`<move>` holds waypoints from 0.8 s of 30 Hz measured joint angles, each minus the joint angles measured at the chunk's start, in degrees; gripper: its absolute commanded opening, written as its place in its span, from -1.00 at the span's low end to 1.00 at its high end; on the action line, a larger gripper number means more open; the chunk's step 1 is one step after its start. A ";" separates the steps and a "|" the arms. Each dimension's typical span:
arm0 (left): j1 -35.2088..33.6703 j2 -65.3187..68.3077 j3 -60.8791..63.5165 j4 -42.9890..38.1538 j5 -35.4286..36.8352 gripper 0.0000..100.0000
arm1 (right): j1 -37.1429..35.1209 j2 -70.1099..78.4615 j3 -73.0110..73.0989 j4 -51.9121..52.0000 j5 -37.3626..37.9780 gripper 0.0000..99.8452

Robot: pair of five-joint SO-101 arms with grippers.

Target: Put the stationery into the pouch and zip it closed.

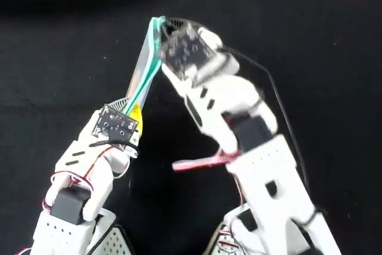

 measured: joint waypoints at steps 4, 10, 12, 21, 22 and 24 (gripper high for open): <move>-4.40 0.35 -1.85 5.54 0.26 -0.62 | -0.70 -5.45 4.40 0.00 0.00 -0.98; -6.07 1.05 -6.24 11.60 0.26 -0.62 | -0.70 -7.30 7.03 0.00 0.00 -0.97; -6.33 1.05 -6.77 12.13 0.26 -0.62 | -0.70 -7.47 7.74 0.44 0.00 -0.97; -6.77 1.05 -7.21 13.54 0.18 -0.62 | -3.16 -7.47 8.44 9.58 0.00 -0.91; -6.86 1.05 -7.30 13.54 0.18 -0.62 | -3.87 -7.47 8.44 9.67 0.00 -0.91; -6.95 0.79 -7.47 13.54 0.18 -0.62 | -5.45 -7.47 8.44 9.67 0.00 -0.91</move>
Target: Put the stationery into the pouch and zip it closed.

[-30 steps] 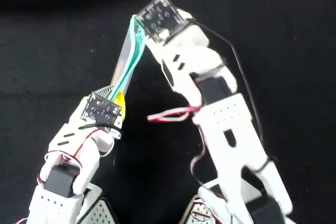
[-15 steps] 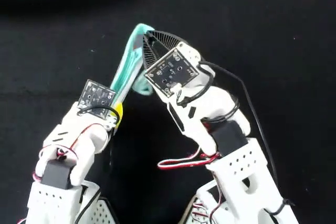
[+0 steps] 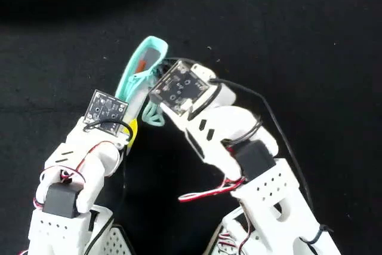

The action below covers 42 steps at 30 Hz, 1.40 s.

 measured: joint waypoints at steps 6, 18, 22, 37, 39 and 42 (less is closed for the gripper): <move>-0.09 -7.47 -0.97 0.00 0.00 -0.61 | -2.99 -0.09 0.00 0.00 0.00 -0.91; -0.09 -18.73 -2.37 1.93 0.18 -0.62 | -3.25 -0.97 0.00 3.96 -0.09 -0.90; 0.09 -18.73 -2.90 3.08 0.18 -0.74 | -6.24 -6.51 0.00 9.85 -2.55 -0.90; 9.14 -18.64 -2.46 3.34 0.00 -0.94 | -15.82 -10.02 -5.01 16.44 -4.13 -0.65; 9.14 -18.73 -1.58 3.34 0.00 -0.94 | -15.82 -9.32 -5.36 17.93 -4.13 -0.60; 9.23 -18.73 -1.49 3.25 -0.09 -0.93 | -15.74 -9.23 -5.36 19.78 -2.64 -0.65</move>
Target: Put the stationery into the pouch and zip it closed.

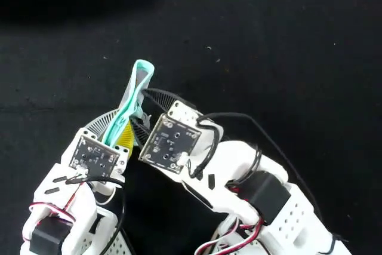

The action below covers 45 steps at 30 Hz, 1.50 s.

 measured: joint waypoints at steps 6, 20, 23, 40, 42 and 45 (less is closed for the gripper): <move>0.00 0.00 0.18 0.00 0.00 -0.93 | 0.00 0.00 0.00 3.16 4.40 -0.67; 0.09 -0.09 0.00 1.32 -0.09 -0.93 | 1.76 5.19 0.00 -1.14 8.88 -0.68; 0.35 -0.09 0.00 1.32 -0.09 -0.93 | 1.93 5.63 0.00 -1.76 8.97 -0.78; 0.53 -0.09 0.00 1.41 -0.09 -0.93 | 1.85 -1.32 0.00 -0.79 11.96 -0.97; 0.62 -0.09 0.00 1.41 -0.09 -0.93 | 1.85 -1.58 0.00 0.09 11.96 -0.97; 0.62 -0.09 0.00 1.41 -0.09 -0.93 | 1.93 -1.67 0.00 0.26 11.96 -0.97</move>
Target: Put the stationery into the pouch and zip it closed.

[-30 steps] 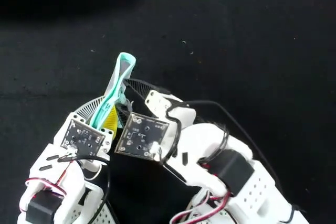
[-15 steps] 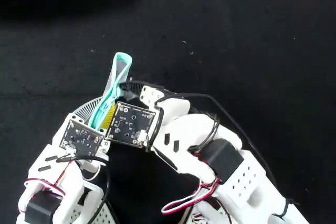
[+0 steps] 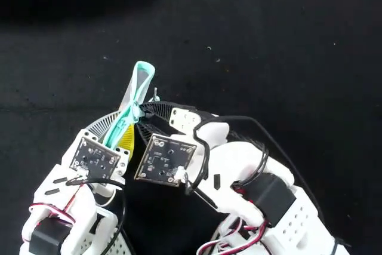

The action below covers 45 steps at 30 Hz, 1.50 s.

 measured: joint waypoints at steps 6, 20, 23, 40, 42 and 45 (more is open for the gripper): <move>0.09 0.00 0.00 0.00 0.00 -0.94 | 5.19 0.00 0.88 -4.57 0.18 -0.97; 0.09 0.00 0.00 0.00 0.00 -0.94 | 13.36 -0.44 5.01 -12.22 -0.70 -0.91; 0.09 0.00 0.00 0.00 0.00 -0.94 | 11.60 -0.53 4.48 -7.65 -4.57 -0.74; -0.26 0.00 -0.09 0.26 0.00 -0.94 | 2.20 8.35 3.78 -7.74 -7.12 -0.76; -0.26 0.00 -0.09 0.18 0.00 -0.94 | 1.58 6.42 3.78 -6.86 -7.12 -0.77; -0.26 0.00 0.00 0.09 0.00 -0.94 | 0.97 2.46 3.78 -4.22 -7.12 -0.77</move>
